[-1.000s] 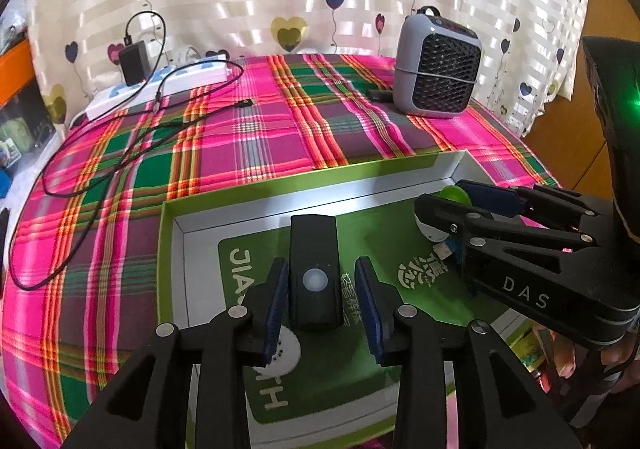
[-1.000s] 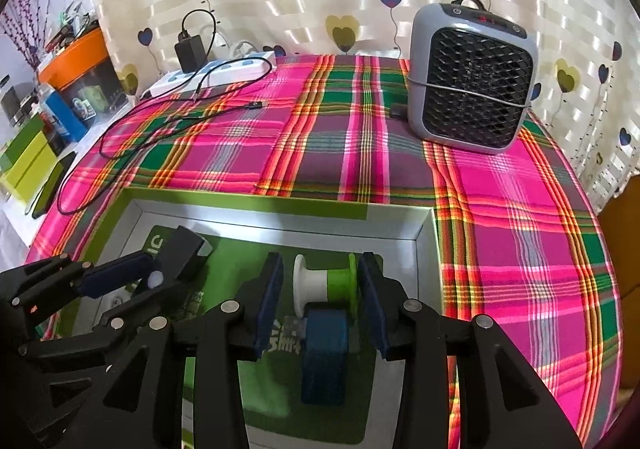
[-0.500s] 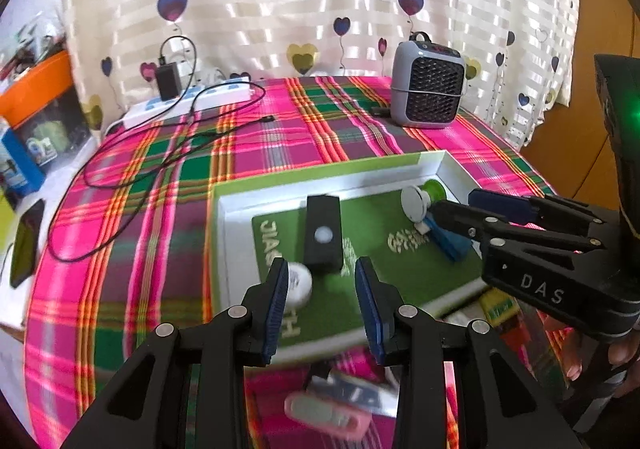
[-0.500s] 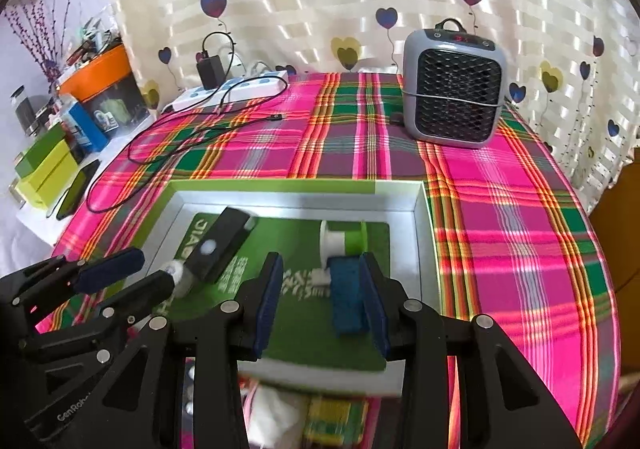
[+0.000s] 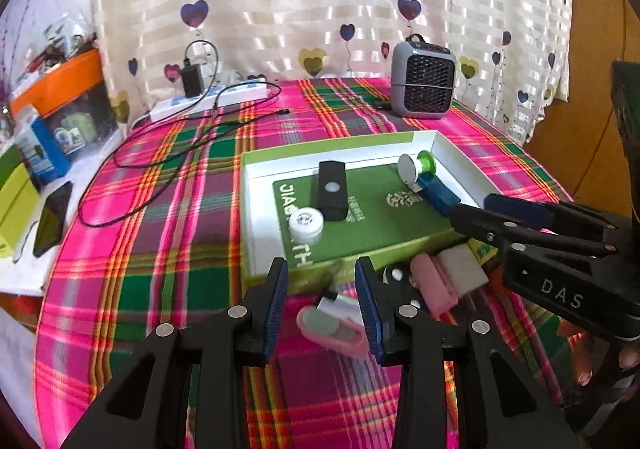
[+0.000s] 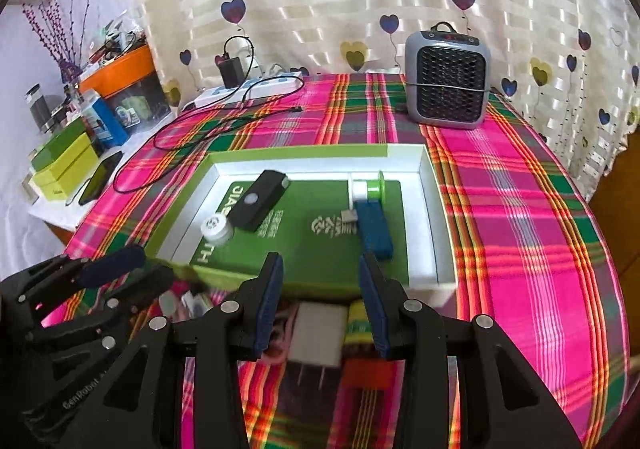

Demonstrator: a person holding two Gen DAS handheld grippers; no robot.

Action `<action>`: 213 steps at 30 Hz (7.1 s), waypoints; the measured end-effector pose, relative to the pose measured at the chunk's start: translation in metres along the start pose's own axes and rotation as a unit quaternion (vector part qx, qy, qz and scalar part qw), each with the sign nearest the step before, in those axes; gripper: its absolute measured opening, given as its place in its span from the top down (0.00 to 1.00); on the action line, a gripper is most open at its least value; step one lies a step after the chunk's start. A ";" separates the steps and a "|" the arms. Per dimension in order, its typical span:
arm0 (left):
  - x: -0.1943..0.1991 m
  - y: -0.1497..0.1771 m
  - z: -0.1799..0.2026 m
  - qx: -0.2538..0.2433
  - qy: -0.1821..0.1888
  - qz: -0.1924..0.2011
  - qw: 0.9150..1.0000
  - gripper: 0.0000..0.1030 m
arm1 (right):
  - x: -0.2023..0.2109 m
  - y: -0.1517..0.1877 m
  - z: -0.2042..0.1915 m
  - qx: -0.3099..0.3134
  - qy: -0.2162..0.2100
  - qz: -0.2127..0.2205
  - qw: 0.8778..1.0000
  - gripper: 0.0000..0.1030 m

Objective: Organize rigid objects
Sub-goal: 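Open both grippers and withdraw them from the box, then grasp the brown orange-capped bottle with the right gripper while the left gripper approaches the pink clip, then close the left gripper on the pink clip and lift it, then carry the pink clip and brown bottle over the green box and lower them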

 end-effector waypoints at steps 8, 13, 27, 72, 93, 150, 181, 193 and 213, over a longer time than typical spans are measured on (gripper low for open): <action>0.007 0.023 -0.001 -0.013 -0.027 0.000 1.000 0.67 | 0.008 0.022 -0.002 -0.007 0.004 0.004 1.000 0.61; 0.010 0.032 0.001 -0.010 -0.015 -0.006 1.000 0.67 | 0.013 0.032 -0.003 -0.010 0.007 0.005 1.000 0.61; 0.010 0.052 -0.003 0.025 0.046 -0.025 0.998 0.67 | 0.023 0.052 0.007 -0.024 0.014 0.011 1.000 0.61; -0.011 0.055 -0.022 0.028 0.006 -0.056 0.998 0.67 | 0.012 0.047 0.027 -0.018 0.055 -0.023 0.998 0.61; -0.011 0.046 -0.010 0.035 0.033 -0.052 0.998 0.67 | 0.007 0.049 0.028 -0.014 0.051 -0.036 0.998 0.61; -0.044 0.031 -0.020 0.024 0.009 -0.067 0.997 0.68 | -0.009 0.038 0.034 0.000 0.061 -0.061 0.996 0.61; -0.043 0.031 -0.024 0.033 0.005 -0.068 0.997 0.84 | -0.005 0.039 0.037 -0.009 0.061 -0.057 0.996 0.68; -0.040 0.032 -0.023 0.038 0.017 -0.068 0.997 0.84 | -0.001 0.040 0.036 -0.014 0.054 -0.047 0.997 0.68; -0.023 0.011 -0.023 0.035 0.034 -0.048 0.998 0.84 | 0.011 0.024 0.027 -0.011 0.043 -0.031 0.999 0.68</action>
Point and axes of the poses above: each gripper's, at about its wrist camera, not at the fingertips, and x roughly against the way its jaws point, z to its right, y to its underside, the point moved 3 cm from there along -x, roughly the way its jaws point, and after that the axes turned 13 degrees about -y, right-handed, at the moved point
